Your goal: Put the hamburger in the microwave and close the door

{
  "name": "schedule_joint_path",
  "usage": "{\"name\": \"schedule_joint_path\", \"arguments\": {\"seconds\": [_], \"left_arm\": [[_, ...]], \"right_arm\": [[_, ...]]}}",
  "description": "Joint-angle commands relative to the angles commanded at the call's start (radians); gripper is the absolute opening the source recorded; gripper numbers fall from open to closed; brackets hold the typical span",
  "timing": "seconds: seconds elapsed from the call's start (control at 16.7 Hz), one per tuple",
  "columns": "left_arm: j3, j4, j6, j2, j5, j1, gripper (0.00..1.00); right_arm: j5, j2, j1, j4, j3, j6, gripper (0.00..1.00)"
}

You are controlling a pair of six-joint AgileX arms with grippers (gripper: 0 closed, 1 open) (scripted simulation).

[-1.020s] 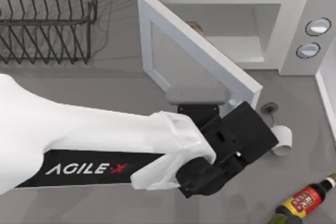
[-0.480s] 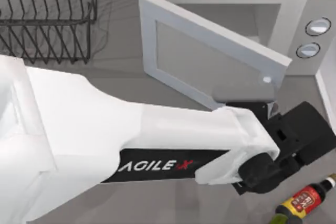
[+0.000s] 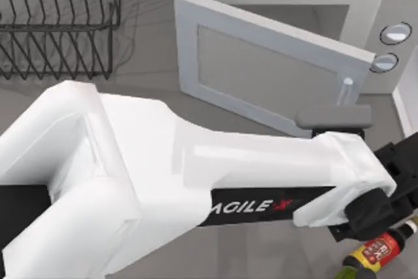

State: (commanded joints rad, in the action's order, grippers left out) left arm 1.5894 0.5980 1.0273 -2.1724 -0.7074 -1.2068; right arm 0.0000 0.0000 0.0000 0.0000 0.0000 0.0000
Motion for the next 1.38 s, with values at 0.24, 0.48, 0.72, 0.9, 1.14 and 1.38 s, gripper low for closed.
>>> {"name": "schedule_joint_path", "arguments": {"seconds": [0.24, 0.48, 0.72, 0.9, 1.14, 1.38], "left_arm": [[0.011, -0.006, -0.015, -0.007, 0.01, 0.013, 0.0], [0.107, -0.04, -0.1, -0.073, 0.056, 0.082, 0.0], [0.208, -0.072, -0.203, -0.155, 0.093, 0.174, 0.0], [0.227, -0.079, -0.22, -0.166, 0.09, 0.194, 0.0], [0.235, -0.072, -0.226, -0.173, 0.094, 0.192, 0.0], [0.359, -0.047, -0.261, -0.252, 0.127, 0.22, 0.0]], "right_arm": [[0.0, 0.0, 0.0, 0.0, 0.0, 0.0, 1.0], [0.0, 0.0, 0.0, 0.0, 0.0, 0.0, 1.0], [0.0, 0.0, 0.0, 0.0, 0.0, 0.0, 1.0], [0.0, 0.0, 0.0, 0.0, 0.0, 0.0, 1.0], [0.0, 0.0, 0.0, 0.0, 0.0, 0.0, 1.0], [0.0, 0.0, 0.0, 0.0, 0.0, 0.0, 1.0]]}}
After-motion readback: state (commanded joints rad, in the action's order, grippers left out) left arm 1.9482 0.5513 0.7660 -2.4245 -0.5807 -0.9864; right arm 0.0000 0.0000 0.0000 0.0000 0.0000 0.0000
